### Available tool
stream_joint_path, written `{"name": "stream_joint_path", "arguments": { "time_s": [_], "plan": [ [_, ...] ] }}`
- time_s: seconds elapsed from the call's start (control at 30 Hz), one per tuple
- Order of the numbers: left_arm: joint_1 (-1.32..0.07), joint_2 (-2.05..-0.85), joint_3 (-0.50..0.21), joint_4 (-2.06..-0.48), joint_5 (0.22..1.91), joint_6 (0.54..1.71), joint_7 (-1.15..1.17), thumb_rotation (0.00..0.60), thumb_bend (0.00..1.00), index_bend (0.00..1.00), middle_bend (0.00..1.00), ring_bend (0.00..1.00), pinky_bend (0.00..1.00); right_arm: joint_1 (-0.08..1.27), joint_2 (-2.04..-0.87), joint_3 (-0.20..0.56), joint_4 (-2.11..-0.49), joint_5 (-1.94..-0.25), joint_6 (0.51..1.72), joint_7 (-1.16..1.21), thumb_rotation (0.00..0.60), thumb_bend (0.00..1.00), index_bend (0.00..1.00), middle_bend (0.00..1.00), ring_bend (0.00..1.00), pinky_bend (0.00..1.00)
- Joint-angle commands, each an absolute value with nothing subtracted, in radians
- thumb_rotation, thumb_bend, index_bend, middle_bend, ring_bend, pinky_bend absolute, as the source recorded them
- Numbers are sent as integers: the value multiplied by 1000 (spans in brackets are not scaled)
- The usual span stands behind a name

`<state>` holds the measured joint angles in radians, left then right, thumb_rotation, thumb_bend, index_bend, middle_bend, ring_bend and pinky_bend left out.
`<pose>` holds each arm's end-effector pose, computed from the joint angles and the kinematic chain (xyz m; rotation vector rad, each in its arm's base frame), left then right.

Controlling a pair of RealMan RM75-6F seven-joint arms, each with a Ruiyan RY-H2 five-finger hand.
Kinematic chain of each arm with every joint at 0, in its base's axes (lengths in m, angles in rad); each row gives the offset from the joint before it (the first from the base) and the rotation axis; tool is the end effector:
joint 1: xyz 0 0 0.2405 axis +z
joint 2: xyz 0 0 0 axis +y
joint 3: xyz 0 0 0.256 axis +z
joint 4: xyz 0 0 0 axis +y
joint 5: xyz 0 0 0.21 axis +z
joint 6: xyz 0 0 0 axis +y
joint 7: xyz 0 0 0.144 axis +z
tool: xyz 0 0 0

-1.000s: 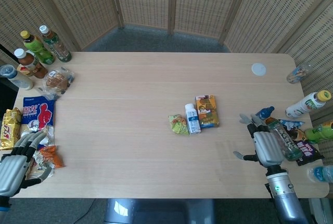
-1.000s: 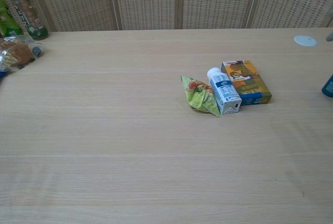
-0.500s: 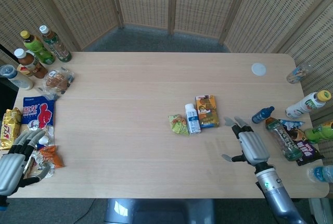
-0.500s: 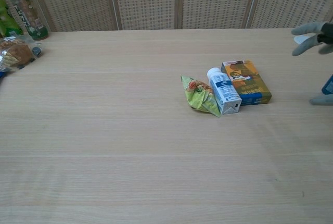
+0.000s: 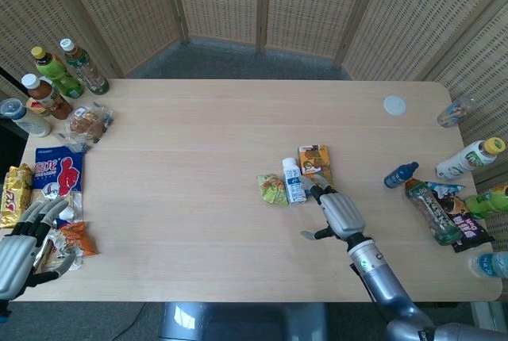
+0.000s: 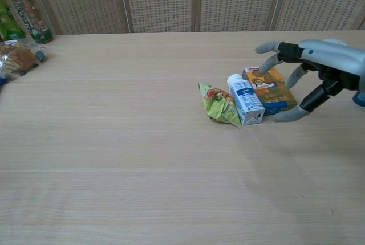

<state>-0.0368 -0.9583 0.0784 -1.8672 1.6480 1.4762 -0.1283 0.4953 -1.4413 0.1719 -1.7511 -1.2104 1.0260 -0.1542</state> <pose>-0.2697 0.1360 0.1631 -1.4585 -1.1643 -1.0166 -0.1687 -0.2761 0.0108 1.7026 -1.3175 1.0934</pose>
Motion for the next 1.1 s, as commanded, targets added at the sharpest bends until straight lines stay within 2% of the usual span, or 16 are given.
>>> {"name": "stream_joint_path", "arguments": {
  "time_s": [0.03, 0.37, 0.63, 1.1],
  "plan": [
    [-36, -958, 79, -1860, 1645, 1476, -135, 600, 346, 58, 66, 0, 0, 524, -1481, 177, -1713, -1180, 1002, -179, 600, 0, 0, 230, 27, 316],
    [-37, -961, 81, -1850, 1654, 1481, -148, 600, 347, 58, 65, 0, 0, 574, -1628, 207, -1556, -1149, 1033, -219, 600, 0, 0, 210, 27, 316],
    [-35, -959, 83, -1845, 1655, 1486, -154, 600, 347, 59, 65, 0, 0, 615, -1693, 228, -1448, -1146, 1024, -219, 600, 0, 0, 210, 27, 315],
    [-39, -958, 82, -1849, 1655, 1483, -152, 600, 347, 59, 66, 0, 0, 656, -1814, 242, -1158, -1168, 1003, -131, 600, 0, 0, 208, 7, 316]
  ]
}}
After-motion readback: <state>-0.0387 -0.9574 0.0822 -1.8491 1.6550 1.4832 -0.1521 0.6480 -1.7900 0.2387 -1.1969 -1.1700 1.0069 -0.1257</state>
